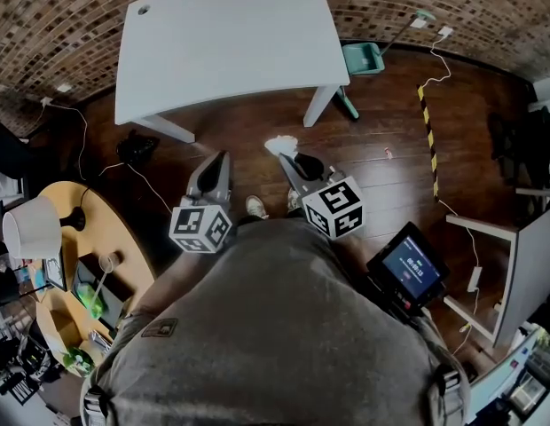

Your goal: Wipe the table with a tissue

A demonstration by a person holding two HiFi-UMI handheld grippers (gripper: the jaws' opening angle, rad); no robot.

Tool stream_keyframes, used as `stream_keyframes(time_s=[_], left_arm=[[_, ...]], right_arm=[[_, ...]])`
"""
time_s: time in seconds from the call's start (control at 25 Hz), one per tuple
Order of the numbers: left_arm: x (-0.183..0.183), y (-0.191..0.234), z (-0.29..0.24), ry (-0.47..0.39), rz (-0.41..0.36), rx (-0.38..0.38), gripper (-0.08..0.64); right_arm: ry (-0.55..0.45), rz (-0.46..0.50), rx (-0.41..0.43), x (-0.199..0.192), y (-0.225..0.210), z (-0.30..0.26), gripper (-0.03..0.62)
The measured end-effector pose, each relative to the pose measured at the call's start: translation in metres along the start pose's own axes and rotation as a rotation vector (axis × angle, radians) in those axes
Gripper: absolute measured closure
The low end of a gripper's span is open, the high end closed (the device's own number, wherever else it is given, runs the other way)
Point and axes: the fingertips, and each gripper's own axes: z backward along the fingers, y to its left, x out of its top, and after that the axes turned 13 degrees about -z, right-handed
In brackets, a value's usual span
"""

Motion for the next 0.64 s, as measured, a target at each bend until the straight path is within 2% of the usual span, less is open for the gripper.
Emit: stream_keyframes(time_s=[0.64], left_arm=[[-0.0022,-0.004,-0.0072,0.013,-0.005,-0.022,0.558]], right_arm=[[0.006,-0.007,-0.006,-0.0042,-0.0028,0.0,0.545]])
